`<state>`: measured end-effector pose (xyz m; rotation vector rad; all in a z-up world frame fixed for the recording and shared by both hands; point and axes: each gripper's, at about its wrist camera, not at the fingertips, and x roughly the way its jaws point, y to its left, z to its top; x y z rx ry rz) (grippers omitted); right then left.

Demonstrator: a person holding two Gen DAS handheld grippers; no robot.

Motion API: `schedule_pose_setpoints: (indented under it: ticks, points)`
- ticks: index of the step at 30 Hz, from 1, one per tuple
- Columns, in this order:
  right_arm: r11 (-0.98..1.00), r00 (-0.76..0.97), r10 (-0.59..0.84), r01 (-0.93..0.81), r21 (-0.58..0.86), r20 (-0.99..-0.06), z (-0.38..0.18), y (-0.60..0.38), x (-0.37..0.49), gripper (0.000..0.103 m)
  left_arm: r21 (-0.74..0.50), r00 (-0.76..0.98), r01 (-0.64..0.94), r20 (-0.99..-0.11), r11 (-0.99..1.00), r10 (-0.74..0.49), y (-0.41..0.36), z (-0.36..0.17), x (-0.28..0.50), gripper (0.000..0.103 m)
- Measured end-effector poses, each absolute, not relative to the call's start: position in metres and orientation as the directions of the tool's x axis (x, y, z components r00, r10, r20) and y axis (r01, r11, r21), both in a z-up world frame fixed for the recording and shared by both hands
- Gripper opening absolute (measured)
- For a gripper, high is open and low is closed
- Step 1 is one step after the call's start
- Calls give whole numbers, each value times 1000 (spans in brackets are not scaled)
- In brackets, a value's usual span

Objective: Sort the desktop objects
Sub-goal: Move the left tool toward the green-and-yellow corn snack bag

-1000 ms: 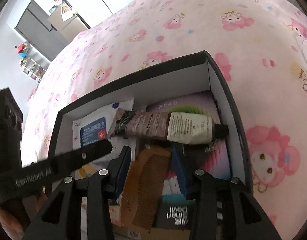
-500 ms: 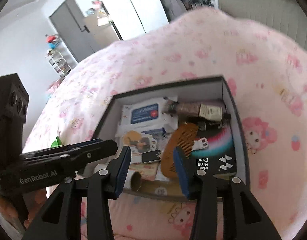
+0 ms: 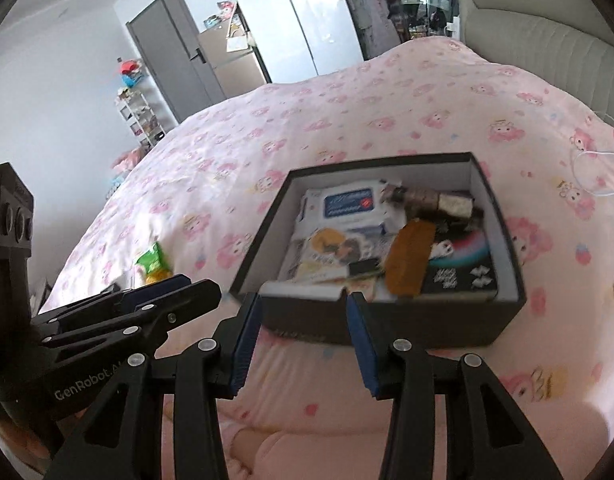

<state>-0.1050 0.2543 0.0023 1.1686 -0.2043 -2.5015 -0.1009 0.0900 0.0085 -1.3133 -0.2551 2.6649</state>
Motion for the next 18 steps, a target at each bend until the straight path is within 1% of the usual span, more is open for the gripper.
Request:
schedule_pose_setpoints:
  ticks: [3,7,9,13,18]
  points:
    - [-918,-581,-390,300,258,-714,3,234,-88,40,-184,-595,-52,-784,-981,179,74,7,-90,33]
    - [-890,-536,-430,387,242,-726,0,197,-78,40,-119,-604,-20,-790,-993,106,51,8,-73,33]
    - [-878,-527,-441,421,228,-726,0,178,-76,40,-109,-606,14,-792,-994,78,33,6,-68,33]
    - [-853,-496,-466,472,223,-733,-6,138,-83,40,-164,-590,116,-805,-980,65,-12,-7,-64,33]
    - [-827,-467,-488,516,221,-737,-13,84,-97,40,-291,-561,281,-823,-914,89,-74,-30,-86,32]
